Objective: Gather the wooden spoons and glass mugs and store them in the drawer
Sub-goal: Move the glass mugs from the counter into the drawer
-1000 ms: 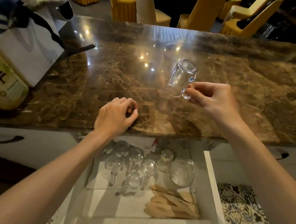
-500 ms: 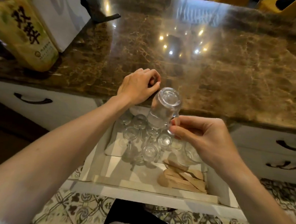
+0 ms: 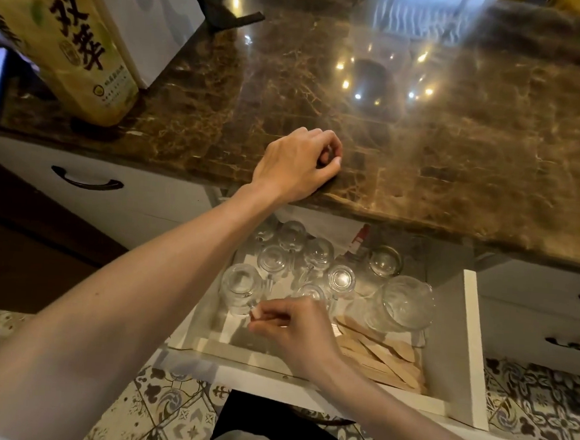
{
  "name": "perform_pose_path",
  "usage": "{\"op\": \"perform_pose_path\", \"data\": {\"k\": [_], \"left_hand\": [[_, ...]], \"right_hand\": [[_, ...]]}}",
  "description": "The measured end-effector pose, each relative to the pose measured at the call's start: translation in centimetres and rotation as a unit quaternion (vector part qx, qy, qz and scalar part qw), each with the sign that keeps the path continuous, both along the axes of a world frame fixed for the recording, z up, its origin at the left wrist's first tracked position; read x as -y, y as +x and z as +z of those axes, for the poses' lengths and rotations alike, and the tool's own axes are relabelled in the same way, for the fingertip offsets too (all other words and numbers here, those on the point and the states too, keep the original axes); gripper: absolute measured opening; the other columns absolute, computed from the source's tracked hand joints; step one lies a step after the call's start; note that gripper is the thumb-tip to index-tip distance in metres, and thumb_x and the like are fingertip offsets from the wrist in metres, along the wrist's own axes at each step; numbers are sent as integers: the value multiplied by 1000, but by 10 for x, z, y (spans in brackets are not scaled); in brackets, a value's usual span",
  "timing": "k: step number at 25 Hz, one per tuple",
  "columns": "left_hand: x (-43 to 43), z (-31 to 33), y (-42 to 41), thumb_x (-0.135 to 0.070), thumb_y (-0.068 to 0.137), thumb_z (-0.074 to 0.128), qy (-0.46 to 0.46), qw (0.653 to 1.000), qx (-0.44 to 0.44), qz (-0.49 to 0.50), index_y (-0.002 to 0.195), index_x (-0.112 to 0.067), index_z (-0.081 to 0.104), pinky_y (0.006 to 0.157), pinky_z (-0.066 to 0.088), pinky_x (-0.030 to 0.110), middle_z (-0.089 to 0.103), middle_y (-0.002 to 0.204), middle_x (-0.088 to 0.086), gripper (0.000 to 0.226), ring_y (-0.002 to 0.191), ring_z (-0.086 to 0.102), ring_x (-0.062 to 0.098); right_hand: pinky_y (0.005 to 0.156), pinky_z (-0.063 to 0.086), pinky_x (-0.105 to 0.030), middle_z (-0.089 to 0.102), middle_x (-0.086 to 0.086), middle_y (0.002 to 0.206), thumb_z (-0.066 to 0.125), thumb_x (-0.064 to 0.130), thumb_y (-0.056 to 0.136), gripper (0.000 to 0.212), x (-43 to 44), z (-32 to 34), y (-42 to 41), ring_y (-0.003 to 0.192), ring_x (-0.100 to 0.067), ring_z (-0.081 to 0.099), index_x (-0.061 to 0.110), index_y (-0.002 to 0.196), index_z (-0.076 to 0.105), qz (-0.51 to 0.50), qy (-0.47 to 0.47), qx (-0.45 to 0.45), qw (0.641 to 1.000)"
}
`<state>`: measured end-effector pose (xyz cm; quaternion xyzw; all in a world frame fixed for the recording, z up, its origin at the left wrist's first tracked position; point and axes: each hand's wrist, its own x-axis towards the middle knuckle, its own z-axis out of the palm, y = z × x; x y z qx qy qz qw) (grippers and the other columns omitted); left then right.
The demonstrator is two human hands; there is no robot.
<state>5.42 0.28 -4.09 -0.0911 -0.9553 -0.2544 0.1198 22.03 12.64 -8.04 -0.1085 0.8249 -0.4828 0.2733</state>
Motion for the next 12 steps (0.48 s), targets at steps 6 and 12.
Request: {"op": "perform_pose_path", "data": {"k": [6, 12], "left_hand": [[-1, -1, 2, -38, 87, 52, 6, 1000, -4, -2, 94, -28, 60, 64, 38, 26, 56, 79, -14, 15, 79, 49, 7], [5, -3, 0, -39, 87, 51, 5, 1000, -12, 6, 93, -27, 60, 63, 39, 26, 56, 77, -13, 15, 79, 50, 8]], "right_hand": [[77, 56, -24, 75, -5, 82, 80, 7, 71, 15, 39, -30, -13, 76, -10, 69, 12, 84, 76, -83, 17, 126, 988], [43, 39, -2, 58, 13, 42, 63, -12, 77, 13, 64, -45, -21, 38, 10, 54, -2, 80, 71, -184, -2, 246, 952]]}}
